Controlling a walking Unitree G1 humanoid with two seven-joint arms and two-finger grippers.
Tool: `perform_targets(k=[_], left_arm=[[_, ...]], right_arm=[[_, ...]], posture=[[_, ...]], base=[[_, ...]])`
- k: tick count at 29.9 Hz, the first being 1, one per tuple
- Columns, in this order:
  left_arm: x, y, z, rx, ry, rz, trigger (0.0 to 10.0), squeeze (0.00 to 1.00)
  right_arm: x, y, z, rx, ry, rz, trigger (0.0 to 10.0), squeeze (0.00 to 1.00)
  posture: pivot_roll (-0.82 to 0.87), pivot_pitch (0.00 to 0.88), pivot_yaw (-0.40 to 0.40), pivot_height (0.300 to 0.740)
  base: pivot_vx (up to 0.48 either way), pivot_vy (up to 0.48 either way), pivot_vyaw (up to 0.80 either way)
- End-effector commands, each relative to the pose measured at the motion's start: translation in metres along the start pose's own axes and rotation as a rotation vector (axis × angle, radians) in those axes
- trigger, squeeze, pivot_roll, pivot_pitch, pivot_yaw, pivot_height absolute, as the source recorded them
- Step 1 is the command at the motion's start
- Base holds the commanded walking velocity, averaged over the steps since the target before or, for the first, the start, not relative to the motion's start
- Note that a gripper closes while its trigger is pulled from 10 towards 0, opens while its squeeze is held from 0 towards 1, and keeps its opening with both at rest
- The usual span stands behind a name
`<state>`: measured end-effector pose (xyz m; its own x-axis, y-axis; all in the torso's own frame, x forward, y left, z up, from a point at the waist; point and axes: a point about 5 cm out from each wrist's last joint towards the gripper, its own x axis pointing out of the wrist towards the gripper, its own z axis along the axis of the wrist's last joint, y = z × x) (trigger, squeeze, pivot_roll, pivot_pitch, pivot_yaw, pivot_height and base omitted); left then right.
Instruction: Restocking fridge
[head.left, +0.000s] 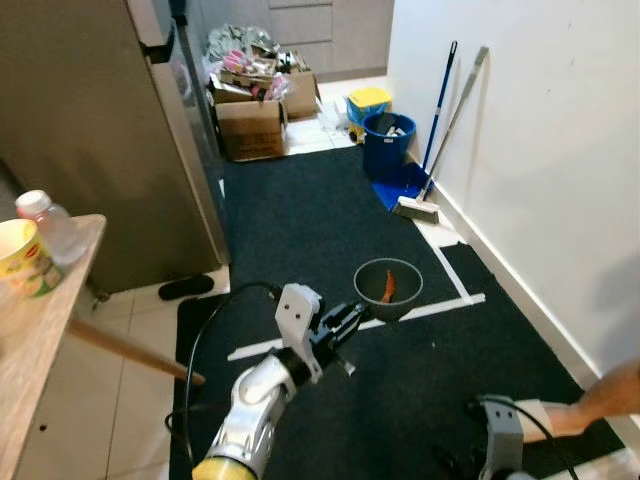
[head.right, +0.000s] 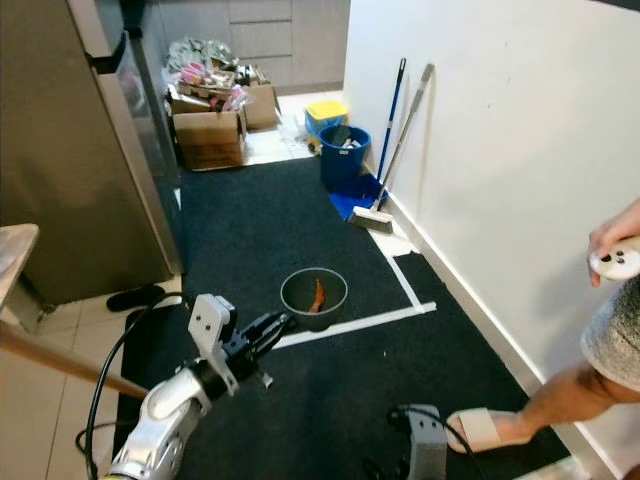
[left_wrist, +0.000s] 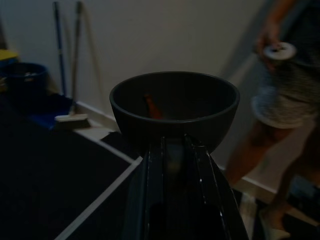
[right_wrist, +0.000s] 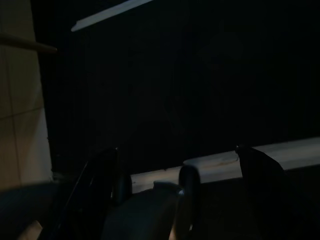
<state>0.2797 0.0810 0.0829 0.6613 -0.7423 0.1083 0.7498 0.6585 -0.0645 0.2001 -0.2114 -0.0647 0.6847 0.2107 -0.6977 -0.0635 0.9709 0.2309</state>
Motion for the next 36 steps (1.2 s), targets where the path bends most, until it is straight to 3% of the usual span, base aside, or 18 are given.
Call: perform_targets(k=[1,17,23,36], left_arm=[[-0.0054,0.0032,-0.0032,0.000,0.014,0.016,10.0,0.00],[-0.0056,0.0022,-0.0048,-0.001,0.017,0.010,10.0,0.00],[-0.0029,0.0011,-0.0047,-0.001,0.014,0.002,10.0,0.00],[-0.0009,0.0004,-0.0071,-0.005,0.017,-0.003,10.0,0.00]], right_arm=[[0.0031,0.0063,0.0009,-0.003,-0.001,0.015,10.0,0.00],[0.0049,0.0085,0.0044,-0.013,-0.003,0.022,10.0,0.00],[0.0046,0.0068,0.0054,-0.008,0.000,0.019,10.0,0.00],[0.0055,0.0069,0.0094,-0.018,-0.009,0.020,10.0,0.00]], posture=[[-0.01,0.032,0.004,0.740],[-0.01,0.026,0.000,0.740],[-0.01,0.019,0.000,0.740],[-0.02,0.004,-0.007,0.740]], base=[[0.337,0.000,0.00],[0.335,0.000,0.00],[0.329,0.000,-0.72],[0.323,0.000,0.00]])
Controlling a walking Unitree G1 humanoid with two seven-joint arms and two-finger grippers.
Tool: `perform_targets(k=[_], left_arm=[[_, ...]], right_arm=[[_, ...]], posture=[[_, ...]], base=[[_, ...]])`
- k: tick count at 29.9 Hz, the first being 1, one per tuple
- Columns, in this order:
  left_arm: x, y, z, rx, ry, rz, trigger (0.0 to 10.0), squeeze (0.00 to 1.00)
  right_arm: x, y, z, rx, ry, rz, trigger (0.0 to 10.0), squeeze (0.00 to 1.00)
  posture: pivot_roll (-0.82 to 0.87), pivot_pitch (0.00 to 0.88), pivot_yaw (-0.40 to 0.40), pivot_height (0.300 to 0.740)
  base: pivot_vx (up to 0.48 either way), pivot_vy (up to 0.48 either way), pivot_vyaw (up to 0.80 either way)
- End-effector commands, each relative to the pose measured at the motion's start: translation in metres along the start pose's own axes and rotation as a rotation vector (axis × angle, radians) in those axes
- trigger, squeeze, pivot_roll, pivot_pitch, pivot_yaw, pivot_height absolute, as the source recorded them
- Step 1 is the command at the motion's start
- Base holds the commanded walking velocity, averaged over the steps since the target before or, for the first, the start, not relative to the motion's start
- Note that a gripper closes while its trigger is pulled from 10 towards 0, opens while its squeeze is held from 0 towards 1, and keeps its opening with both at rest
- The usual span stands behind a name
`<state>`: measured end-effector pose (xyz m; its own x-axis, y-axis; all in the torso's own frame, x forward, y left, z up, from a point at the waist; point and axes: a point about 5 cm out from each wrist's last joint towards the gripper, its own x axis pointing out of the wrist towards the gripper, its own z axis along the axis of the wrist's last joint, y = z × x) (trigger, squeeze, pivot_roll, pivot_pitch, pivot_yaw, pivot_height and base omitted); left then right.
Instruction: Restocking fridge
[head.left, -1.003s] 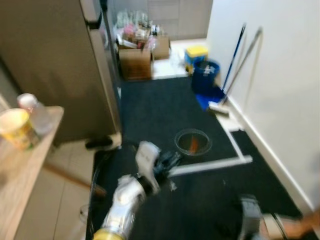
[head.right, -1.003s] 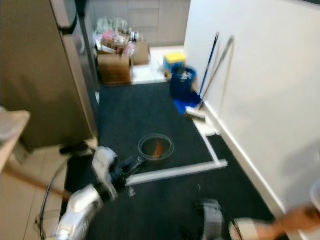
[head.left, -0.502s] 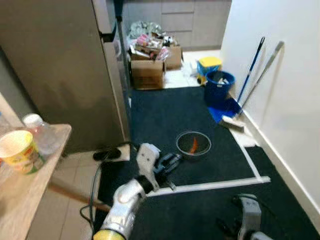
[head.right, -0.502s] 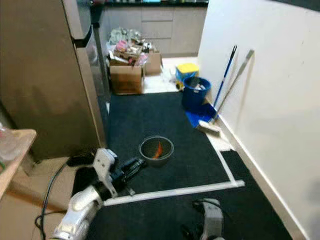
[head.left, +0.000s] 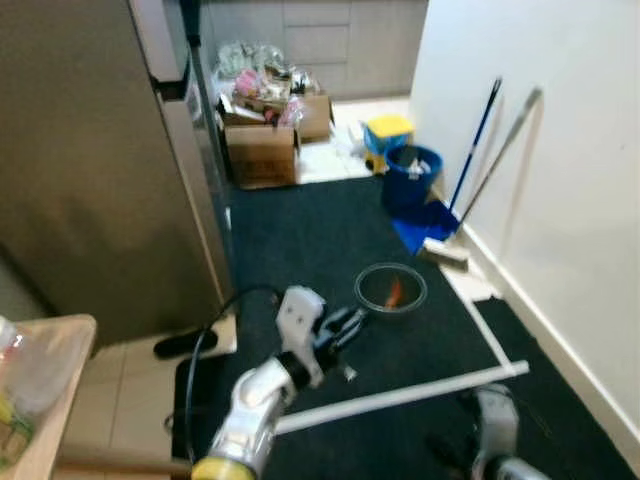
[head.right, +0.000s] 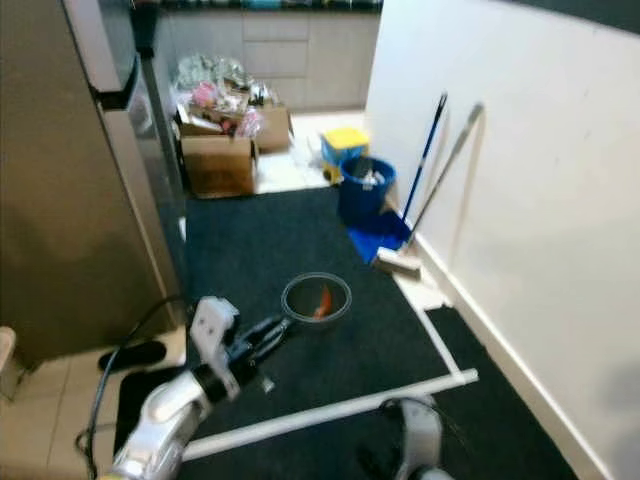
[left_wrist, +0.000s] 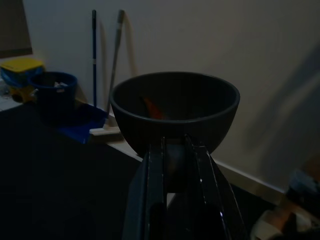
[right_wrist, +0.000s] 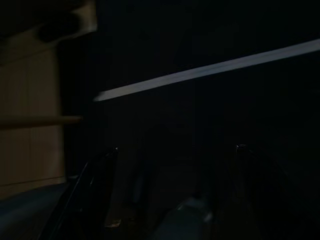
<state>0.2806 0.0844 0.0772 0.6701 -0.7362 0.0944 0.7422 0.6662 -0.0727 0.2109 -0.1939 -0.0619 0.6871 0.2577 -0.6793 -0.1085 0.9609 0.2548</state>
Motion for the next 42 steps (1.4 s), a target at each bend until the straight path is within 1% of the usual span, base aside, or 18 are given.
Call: perform_targets(k=[1,18,42], left_arm=[[0.0016,-0.0032,-0.0024,0.001,0.005,-0.015,10.0,0.00],[-0.0002,-0.0051,-0.0049,-0.006,0.004,-0.014,10.0,0.00],[0.0011,-0.0077,-0.0059,-0.009,0.005,-0.030,10.0,0.00]], right_arm=[[-0.0041,-0.0099,0.0014,-0.004,0.001,-0.030,10.0,0.00],[-0.0050,-0.0107,-0.0008,-0.015,0.006,-0.037,10.0,0.00],[-0.0054,-0.0108,-0.0011,0.001,-0.005,-0.035,10.0,0.00]], posture=[[-0.02,0.004,-0.008,0.740],[-0.01,0.019,-0.006,0.740],[-0.02,0.024,-0.001,0.740]], base=[[0.319,0.000,0.00],[0.318,0.000,0.00],[0.312,0.000,0.00]])
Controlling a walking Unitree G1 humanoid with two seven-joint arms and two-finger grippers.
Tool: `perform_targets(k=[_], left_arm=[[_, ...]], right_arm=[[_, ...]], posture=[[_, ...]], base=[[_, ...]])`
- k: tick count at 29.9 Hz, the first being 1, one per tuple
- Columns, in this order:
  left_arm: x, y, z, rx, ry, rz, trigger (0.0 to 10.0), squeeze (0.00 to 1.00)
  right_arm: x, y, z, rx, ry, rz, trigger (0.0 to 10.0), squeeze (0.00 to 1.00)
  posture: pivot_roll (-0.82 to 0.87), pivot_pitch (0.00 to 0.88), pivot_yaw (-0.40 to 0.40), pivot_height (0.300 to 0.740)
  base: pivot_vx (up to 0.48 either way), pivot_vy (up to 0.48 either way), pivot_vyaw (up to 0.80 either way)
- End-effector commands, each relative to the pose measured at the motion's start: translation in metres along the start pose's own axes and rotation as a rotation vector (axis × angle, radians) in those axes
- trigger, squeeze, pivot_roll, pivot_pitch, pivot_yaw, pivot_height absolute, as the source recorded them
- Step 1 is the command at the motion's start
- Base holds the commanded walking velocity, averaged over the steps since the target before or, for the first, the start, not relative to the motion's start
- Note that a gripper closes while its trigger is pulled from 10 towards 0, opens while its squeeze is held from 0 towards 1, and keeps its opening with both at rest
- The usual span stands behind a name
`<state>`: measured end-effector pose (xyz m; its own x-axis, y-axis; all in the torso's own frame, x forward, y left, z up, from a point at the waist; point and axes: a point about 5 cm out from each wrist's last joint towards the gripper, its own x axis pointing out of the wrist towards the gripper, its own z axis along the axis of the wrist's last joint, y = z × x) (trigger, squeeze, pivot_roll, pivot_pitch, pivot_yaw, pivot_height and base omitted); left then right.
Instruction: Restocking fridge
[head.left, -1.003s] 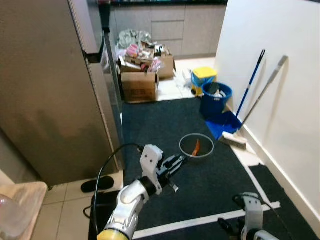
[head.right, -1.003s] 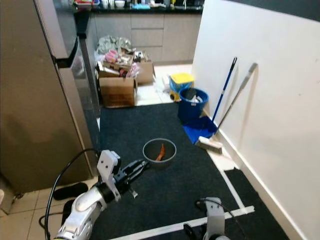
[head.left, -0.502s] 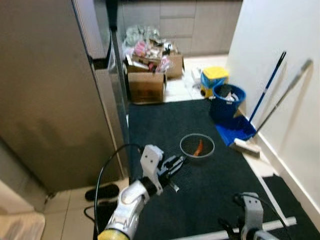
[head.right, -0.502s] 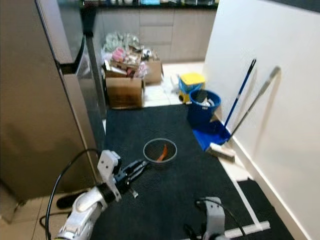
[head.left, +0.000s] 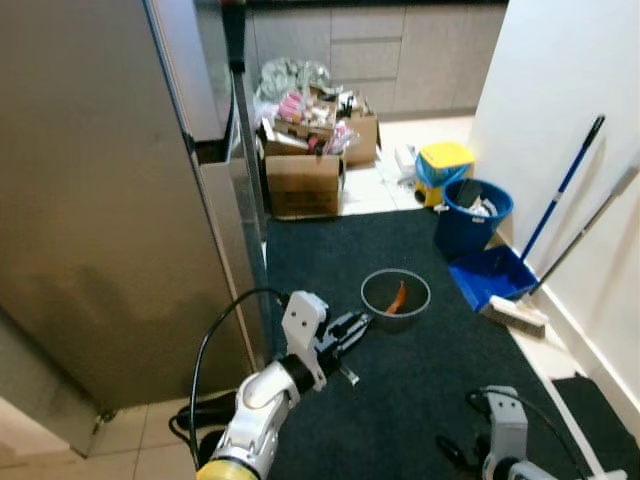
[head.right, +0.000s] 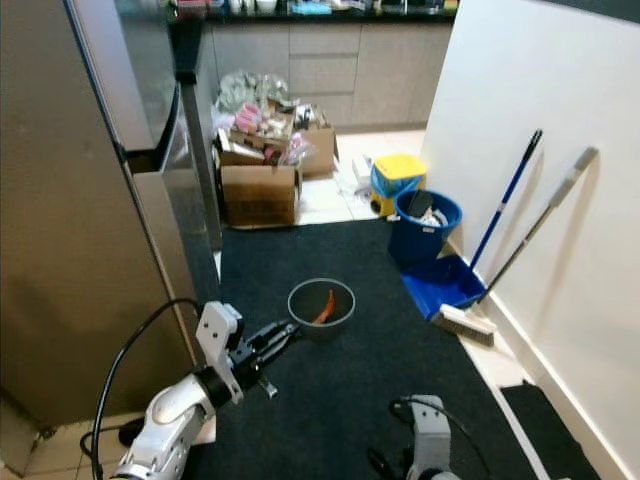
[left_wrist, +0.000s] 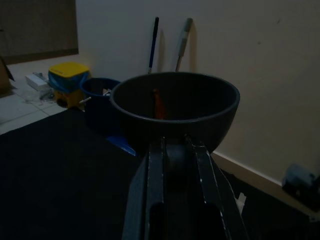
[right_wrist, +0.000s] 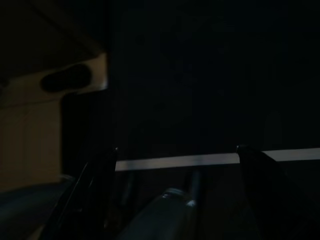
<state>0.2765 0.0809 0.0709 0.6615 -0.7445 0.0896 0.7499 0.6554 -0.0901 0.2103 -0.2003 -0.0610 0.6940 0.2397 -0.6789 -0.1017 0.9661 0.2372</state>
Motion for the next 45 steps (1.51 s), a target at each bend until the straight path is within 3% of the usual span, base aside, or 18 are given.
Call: perform_targets(k=[1,20,27,45], left_arm=[[0.0019,-0.0029,0.0006,0.010,-0.001,-0.019,10.0,0.00],[0.0026,-0.0041,-0.0009,0.007,0.005,-0.031,10.0,0.00],[0.0025,-0.0022,-0.0049,-0.014,0.022,-0.002,10.0,0.00],[-0.0028,-0.0037,-0.0084,-0.020,0.031,-0.008,10.0,0.00]], right_arm=[[-0.0028,-0.0051,-0.0023,0.009,0.003,-0.018,10.0,0.00],[-0.0030,-0.0055,-0.0012,0.009,-0.003,-0.013,10.0,0.00],[-0.0036,-0.0055,-0.0002,0.029,-0.014,0.018,10.0,0.00],[-0.0044,-0.0029,-0.0037,0.054,-0.007,0.065,10.0,0.00]], posture=[[-0.02,0.025,-0.002,0.740],[-0.03,0.021,-0.001,0.740],[-0.03,0.017,0.000,0.740],[-0.02,0.031,0.003,0.740]], base=[[0.307,0.000,0.00],[0.299,0.000,0.00],[0.000,0.000,0.00],[0.000,0.000,0.79]])
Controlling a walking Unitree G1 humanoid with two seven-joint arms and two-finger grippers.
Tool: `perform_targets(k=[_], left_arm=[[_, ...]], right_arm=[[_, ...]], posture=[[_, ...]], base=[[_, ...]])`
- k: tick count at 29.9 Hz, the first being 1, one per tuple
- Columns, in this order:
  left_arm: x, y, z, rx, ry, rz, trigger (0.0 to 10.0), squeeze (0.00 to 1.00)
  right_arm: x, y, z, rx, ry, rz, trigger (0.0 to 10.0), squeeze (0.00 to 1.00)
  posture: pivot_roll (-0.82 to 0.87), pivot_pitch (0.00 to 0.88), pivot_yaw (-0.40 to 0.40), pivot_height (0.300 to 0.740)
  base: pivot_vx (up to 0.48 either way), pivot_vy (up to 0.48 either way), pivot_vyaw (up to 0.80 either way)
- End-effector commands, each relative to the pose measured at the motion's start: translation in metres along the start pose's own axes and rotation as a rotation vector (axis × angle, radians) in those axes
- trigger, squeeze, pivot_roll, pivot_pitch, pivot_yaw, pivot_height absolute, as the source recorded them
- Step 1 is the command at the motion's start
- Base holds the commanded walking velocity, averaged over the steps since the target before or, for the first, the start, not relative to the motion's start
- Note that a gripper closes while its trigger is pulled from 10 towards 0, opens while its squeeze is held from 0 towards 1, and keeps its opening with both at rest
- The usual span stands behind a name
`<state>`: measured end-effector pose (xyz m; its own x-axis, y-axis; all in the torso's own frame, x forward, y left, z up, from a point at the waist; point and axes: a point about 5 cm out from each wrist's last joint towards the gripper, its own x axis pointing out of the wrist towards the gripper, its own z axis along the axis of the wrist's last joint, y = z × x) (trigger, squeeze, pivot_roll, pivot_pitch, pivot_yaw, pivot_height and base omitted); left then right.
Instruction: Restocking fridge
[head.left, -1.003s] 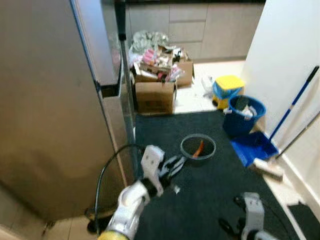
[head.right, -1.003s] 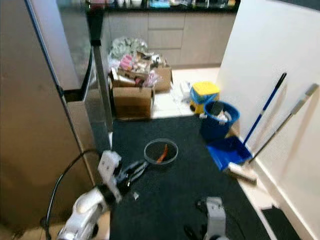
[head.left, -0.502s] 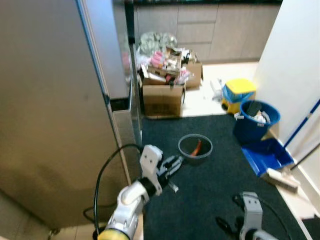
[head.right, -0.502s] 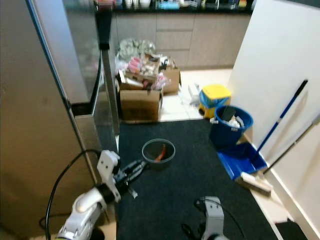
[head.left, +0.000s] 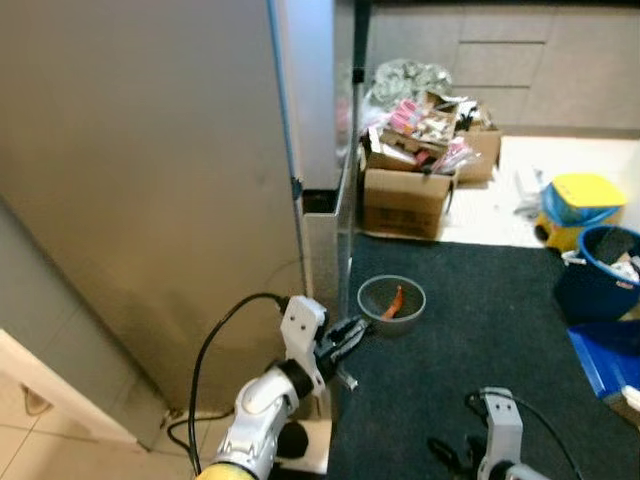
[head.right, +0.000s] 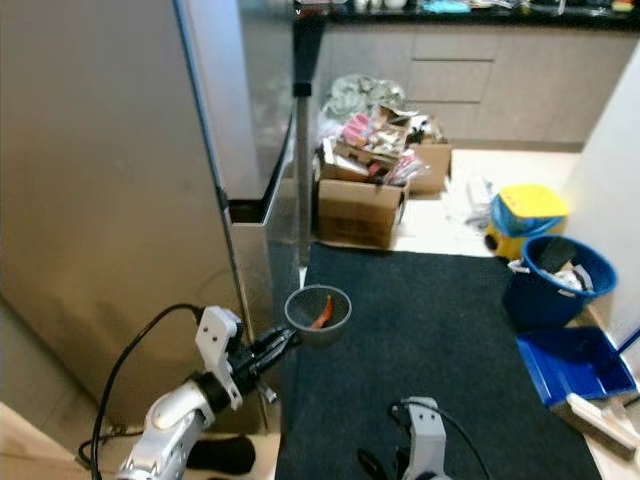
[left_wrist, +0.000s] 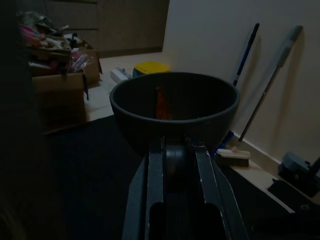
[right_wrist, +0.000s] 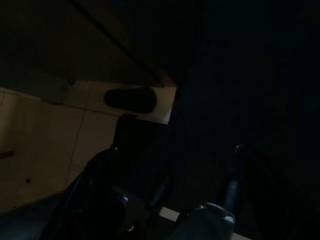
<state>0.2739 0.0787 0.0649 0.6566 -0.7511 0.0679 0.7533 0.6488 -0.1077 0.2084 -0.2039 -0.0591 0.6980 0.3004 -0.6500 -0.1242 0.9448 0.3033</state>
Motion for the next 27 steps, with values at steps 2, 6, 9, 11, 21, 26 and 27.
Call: perform_targets(k=[2,6,9,11,21,26,27], left_arm=[[-0.0024,-0.0005,-0.0022,-0.005,0.007,-0.002,10.0,0.00],[-0.0029,-0.0010,-0.0036,-0.011,0.017,-0.014,10.0,0.00],[-0.0038,-0.0024,-0.0053,-0.010,0.027,-0.029,10.0,0.00],[-0.0043,-0.0029,-0.0060,-0.012,0.031,-0.035,10.0,0.00],[-0.0038,-0.0029,-0.0048,-0.023,0.029,-0.045,10.0,0.00],[-0.0039,-0.0039,-0.0051,-0.026,0.029,-0.051,10.0,0.00],[-0.0039,-0.0039,-0.0051,-0.026,0.029,-0.051,10.0,0.00]], right_arm=[[-0.0010,0.0000,-0.0040,0.023,0.009,0.001,10.0,0.00],[-0.0007,-0.0005,-0.0037,0.022,0.007,-0.017,10.0,0.00],[-0.0007,-0.0022,-0.0046,0.035,0.016,-0.049,10.0,0.00],[-0.0008,-0.0022,-0.0047,0.040,0.015,-0.046,10.0,0.00],[-0.0008,-0.0018,-0.0044,0.047,0.008,-0.040,10.0,0.00],[-0.0003,-0.0007,-0.0029,0.028,0.006,-0.025,10.0,0.00],[-0.0003,-0.0007,-0.0029,0.028,0.006,-0.025,10.0,0.00]], posture=[[-0.02,0.032,0.003,0.740],[-0.02,0.033,0.005,0.740],[-0.02,0.033,0.005,0.740],[-0.02,0.033,0.005,0.740],[-0.03,0.036,0.007,0.740],[-0.03,0.036,0.007,0.740],[-0.03,0.036,0.007,0.740]], base=[[0.000,0.000,0.79],[0.000,0.000,0.40],[0.000,-0.095,0.00],[0.000,-0.323,0.00],[0.000,-0.407,0.00],[0.000,-0.415,0.00],[0.000,-0.420,0.00]])
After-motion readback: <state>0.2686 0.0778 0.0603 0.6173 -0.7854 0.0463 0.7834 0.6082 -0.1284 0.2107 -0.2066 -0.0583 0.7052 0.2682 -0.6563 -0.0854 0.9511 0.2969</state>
